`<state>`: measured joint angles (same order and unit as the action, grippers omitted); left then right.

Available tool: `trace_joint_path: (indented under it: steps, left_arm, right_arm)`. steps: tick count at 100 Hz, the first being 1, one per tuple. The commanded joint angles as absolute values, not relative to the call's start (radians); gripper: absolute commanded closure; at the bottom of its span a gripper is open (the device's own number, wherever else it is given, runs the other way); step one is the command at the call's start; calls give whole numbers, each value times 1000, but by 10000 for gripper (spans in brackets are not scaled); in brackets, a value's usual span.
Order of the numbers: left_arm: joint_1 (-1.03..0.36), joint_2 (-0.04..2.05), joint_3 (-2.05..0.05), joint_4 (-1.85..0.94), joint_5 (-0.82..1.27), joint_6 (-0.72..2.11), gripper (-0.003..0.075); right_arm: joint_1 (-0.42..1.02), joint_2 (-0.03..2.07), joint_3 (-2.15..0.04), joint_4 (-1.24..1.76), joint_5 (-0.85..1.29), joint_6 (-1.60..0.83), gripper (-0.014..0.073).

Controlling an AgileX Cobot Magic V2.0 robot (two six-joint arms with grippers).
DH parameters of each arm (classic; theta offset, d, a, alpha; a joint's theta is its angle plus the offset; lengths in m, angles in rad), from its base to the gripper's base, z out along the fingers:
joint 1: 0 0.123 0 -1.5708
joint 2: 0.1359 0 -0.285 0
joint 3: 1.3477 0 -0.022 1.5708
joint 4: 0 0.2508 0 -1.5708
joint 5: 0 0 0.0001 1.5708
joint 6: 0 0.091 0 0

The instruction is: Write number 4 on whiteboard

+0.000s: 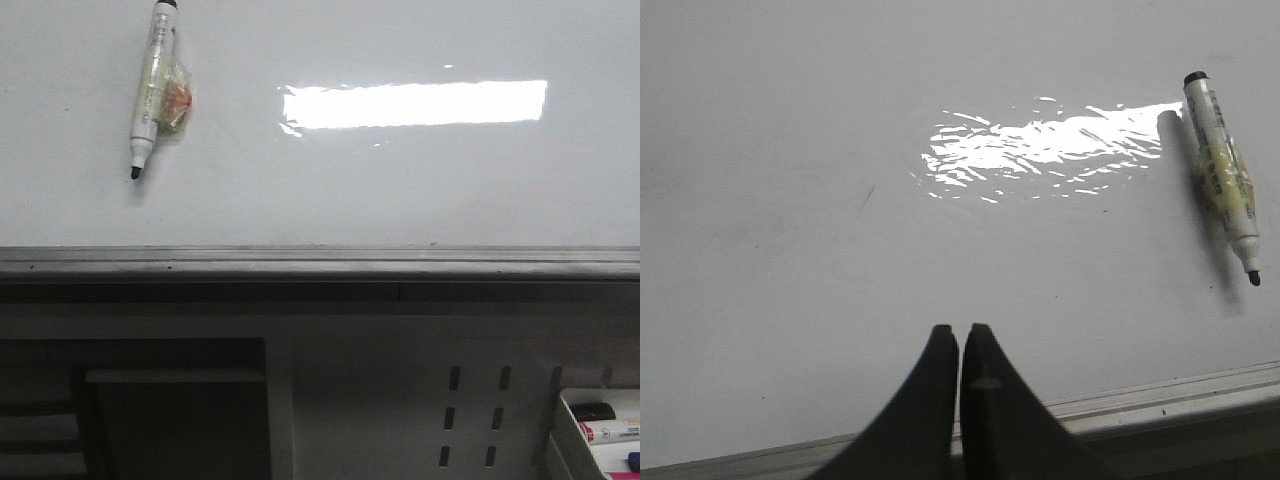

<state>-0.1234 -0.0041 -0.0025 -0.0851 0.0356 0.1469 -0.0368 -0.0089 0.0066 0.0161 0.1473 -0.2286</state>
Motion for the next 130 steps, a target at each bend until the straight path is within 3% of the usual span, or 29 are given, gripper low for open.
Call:
trace_joint_path:
  steps: [1,37,57,75,103,124,130]
  left_arm:
    - [-125,-33,25,-100,-37,137,741]
    - [-125,-33,25,-442,-75,137,741]
    - [-125,-33,16,-716,-86,137,741]
    - [-125,-7,-64,-697,-27,137,741]
    - [-125,307,-311,-586,224,250,741]
    - [-125,549,-428,-591,240,283,740]
    - [-125,596,-456,-601,240,308,729]
  right_arm:
    - [-42,-31,30,50,66,-232,658]
    - [-42,-31,30,317,34,-232,658]
    - [-42,-31,21,657,-22,-232,658]
    - [-42,6,-74,670,63,-270,655]
    - [-42,431,-344,571,244,-336,655]
    - [-42,683,-519,571,325,-364,652]
    - [-39,711,-539,571,325,-373,610]
